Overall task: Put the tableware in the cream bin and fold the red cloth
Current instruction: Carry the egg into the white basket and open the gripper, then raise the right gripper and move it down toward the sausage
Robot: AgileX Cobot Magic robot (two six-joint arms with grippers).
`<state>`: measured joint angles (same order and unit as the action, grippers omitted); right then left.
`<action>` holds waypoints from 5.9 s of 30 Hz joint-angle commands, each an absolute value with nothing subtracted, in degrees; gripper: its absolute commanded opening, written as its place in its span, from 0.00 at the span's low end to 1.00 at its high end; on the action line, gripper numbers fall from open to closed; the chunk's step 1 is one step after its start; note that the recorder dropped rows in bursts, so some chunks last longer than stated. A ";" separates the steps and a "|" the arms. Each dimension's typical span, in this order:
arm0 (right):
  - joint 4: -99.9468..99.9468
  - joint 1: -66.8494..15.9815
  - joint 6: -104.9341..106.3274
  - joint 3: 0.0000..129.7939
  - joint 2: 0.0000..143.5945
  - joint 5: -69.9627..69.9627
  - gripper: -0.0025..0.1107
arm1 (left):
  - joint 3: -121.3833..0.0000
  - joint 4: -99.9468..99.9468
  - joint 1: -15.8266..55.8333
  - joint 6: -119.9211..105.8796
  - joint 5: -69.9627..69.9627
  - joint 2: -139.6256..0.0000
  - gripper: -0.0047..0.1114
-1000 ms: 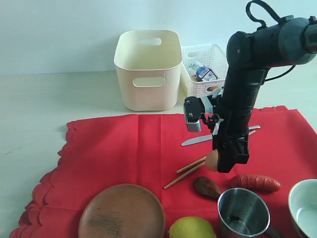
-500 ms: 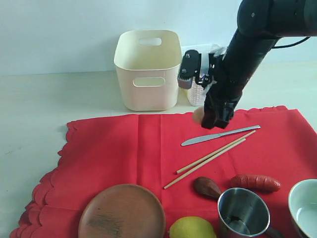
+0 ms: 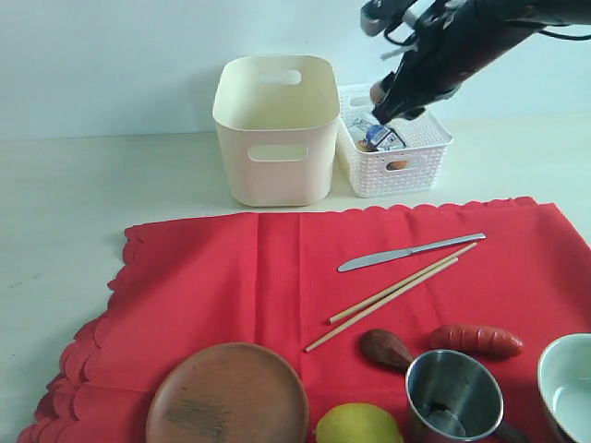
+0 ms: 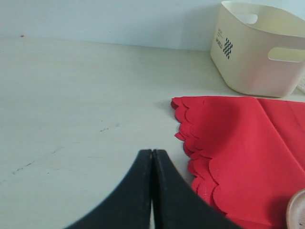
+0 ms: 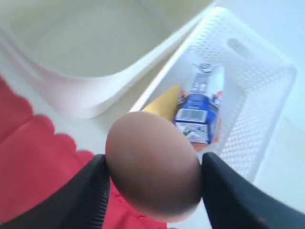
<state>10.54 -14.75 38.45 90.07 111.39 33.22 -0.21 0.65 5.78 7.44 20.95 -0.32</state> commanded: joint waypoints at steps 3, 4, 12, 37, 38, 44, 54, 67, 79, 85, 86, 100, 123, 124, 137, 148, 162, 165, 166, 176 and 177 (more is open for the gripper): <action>14.35 -9.96 29.85 97.71 116.64 33.26 0.02 | 0.00 0.75 5.62 7.54 20.52 0.00 0.04; 15.22 -9.69 29.85 98.72 117.81 33.68 0.02 | 0.00 0.75 5.62 7.54 20.52 0.00 0.04; 16.61 -8.73 27.77 110.98 129.07 37.63 0.02 | 0.00 0.75 5.62 7.54 20.52 0.00 0.04; 17.69 -8.73 33.34 123.95 140.79 49.39 0.34 | 0.00 0.75 5.62 7.54 20.52 0.00 0.04; 17.69 -8.73 33.22 123.95 140.79 49.39 0.37 | 0.00 0.75 5.62 7.44 20.52 0.00 0.04; 17.69 -8.73 32.82 123.95 140.79 49.65 0.50 | 0.00 0.75 5.62 7.44 20.52 0.00 0.04; 17.69 -8.73 29.22 123.95 140.09 51.27 0.61 | 0.00 0.75 5.62 7.44 20.52 0.00 0.04; 17.69 -8.73 26.81 123.95 134.40 56.62 0.61 | 0.00 0.75 5.62 7.44 20.52 0.00 0.04; 17.02 -8.73 23.90 123.95 130.25 67.67 0.60 | 0.00 0.75 5.62 7.44 20.52 0.00 0.04; 16.37 -8.73 22.31 123.73 128.46 69.96 0.59 | 0.00 0.75 5.62 7.44 20.52 0.00 0.04; 16.37 -8.73 22.19 123.73 128.18 69.96 0.59 | 0.00 0.75 5.62 7.44 20.52 0.00 0.04; 12.13 -8.73 20.28 112.58 122.94 69.96 0.58 | 0.00 0.75 5.62 7.54 20.52 0.00 0.04; 17.54 -8.73 47.40 83.95 112.01 58.28 0.57 | 0.00 0.75 5.62 7.54 20.52 0.00 0.04; 19.08 -8.73 50.42 83.26 112.01 58.15 0.57 | 0.00 0.75 5.62 7.54 20.52 0.00 0.04; 22.81 -8.73 83.00 80.93 113.92 62.83 0.57 | 0.00 0.75 5.62 7.54 20.52 0.00 0.04; 8.66 -8.73 90.82 80.93 118.22 59.72 0.57 | 0.00 0.75 5.62 7.44 20.52 0.00 0.04; 9.01 -11.89 98.91 80.93 120.87 52.32 0.43 | 0.00 0.75 5.62 7.55 20.52 0.00 0.04; 9.25 -12.67 99.05 80.93 120.87 50.62 0.43 | 0.00 0.75 5.62 7.55 20.52 0.00 0.04; 9.26 -12.79 99.05 80.93 120.87 50.62 0.43 | 0.00 0.75 5.62 7.55 20.52 0.00 0.04; 9.55 -13.30 98.78 80.93 120.87 51.11 0.43 | 0.00 0.75 5.62 7.55 20.52 0.00 0.04; 9.55 -13.30 98.78 80.93 120.87 51.24 0.43 | 0.00 0.75 5.62 7.55 20.52 0.00 0.04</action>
<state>9.19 -13.20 98.51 80.98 121.01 50.86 -0.21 0.65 5.78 7.44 20.95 -0.32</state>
